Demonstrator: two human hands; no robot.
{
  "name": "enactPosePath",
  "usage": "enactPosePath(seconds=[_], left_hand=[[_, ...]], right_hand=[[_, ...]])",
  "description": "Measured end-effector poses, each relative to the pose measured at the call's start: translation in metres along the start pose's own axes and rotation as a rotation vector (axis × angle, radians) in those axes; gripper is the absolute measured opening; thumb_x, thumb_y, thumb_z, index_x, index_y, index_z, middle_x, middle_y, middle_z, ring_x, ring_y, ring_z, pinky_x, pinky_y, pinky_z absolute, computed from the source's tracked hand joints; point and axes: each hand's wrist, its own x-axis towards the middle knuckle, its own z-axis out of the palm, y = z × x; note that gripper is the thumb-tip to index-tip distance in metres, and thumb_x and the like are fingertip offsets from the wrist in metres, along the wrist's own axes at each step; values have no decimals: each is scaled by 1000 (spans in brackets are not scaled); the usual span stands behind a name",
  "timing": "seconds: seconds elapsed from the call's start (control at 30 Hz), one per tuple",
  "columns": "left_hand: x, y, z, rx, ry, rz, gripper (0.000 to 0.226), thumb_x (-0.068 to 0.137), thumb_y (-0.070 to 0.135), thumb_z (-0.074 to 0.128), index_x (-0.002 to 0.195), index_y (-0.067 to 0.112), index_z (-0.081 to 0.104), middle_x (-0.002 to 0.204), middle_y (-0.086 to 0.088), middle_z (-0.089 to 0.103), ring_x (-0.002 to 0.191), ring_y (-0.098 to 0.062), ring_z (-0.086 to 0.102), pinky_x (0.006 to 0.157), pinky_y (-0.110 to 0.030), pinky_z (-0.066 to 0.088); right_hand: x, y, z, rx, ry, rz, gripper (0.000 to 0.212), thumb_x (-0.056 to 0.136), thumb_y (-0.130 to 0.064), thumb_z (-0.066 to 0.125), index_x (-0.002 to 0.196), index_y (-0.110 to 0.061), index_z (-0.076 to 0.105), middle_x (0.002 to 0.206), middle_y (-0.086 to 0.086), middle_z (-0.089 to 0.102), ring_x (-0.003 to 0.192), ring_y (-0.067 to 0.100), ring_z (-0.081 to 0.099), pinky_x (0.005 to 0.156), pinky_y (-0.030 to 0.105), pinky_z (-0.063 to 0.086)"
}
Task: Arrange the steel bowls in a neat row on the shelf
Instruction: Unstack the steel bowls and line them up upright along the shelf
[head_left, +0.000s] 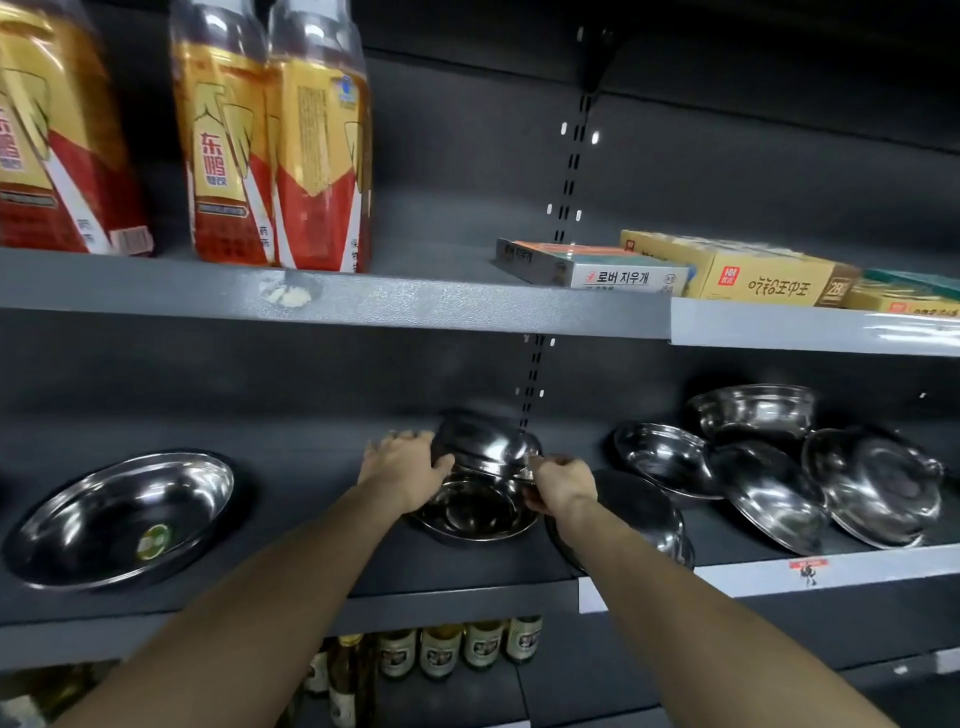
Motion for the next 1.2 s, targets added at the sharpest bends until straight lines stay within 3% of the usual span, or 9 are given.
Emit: enactPosePath(seconds=[0.17,0.43,0.57,0.67,0.8,0.87,0.97,1.07,1.2], left_hand=[[16,12,13,-37,12,-9,57,98,55,36,142,19,44,141,-8,52,132,-27,44,111,-43,34],[41,26,29,-154,-51,-75,74,100,59,22,156,12,19,157,-13,31,143,-30,31,117,-44,27],[51,29,32,-272,-74,-157,77,98,63,19,157,14,17,158,-14,30,143,-32,30,115,-46,28],[54,31,36,-347,-101,-197,81,95,67,20,157,15,15,155,-14,34,142,-32,33,115,-47,30],[53,33,40,-378,-85,-185,83,94,68,27,157,15,13,154,-14,35,142,-31,33,115,-46,31],[51,32,40,-393,-79,-182,84,94,68,28,157,15,12,155,-14,35,143,-31,32,116,-46,30],[47,26,39,-447,-58,-189,81,93,68,31,154,15,22,150,-13,42,139,-31,38,113,-46,35],[40,21,36,-499,-26,-194,78,93,67,33,153,17,27,146,-11,48,134,-31,45,110,-45,38],[27,18,29,-579,39,-200,72,93,65,35,150,20,29,141,-9,53,129,-31,50,107,-43,40]], right_hand=[[17,2,-8,-12,-40,46,51,93,-22,68,136,-1,53,79,7,66,52,13,61,41,21,52],[39,7,-10,-88,-84,29,74,87,-40,73,145,-4,44,67,0,64,40,6,54,43,18,49],[44,8,-9,-137,-79,50,57,84,-47,73,120,-5,62,54,-5,59,36,4,51,39,16,45],[44,10,-7,-170,-98,59,38,82,-47,75,97,-13,66,55,-5,58,43,6,52,42,18,47],[42,14,0,-207,-115,24,34,82,-44,75,101,-17,67,63,-5,63,50,8,55,47,20,47],[39,15,3,-217,-97,1,37,80,-44,77,104,-18,67,70,-4,67,56,10,59,52,24,51],[34,17,6,-201,-80,-29,47,76,-48,80,111,-19,65,91,0,73,74,16,67,74,32,60],[27,17,6,-199,-60,-74,58,72,-51,82,118,-20,64,102,-1,74,93,22,71,91,39,58],[13,15,5,-214,-28,-148,60,69,-51,84,118,-21,66,90,-14,70,93,15,69,92,31,55]])
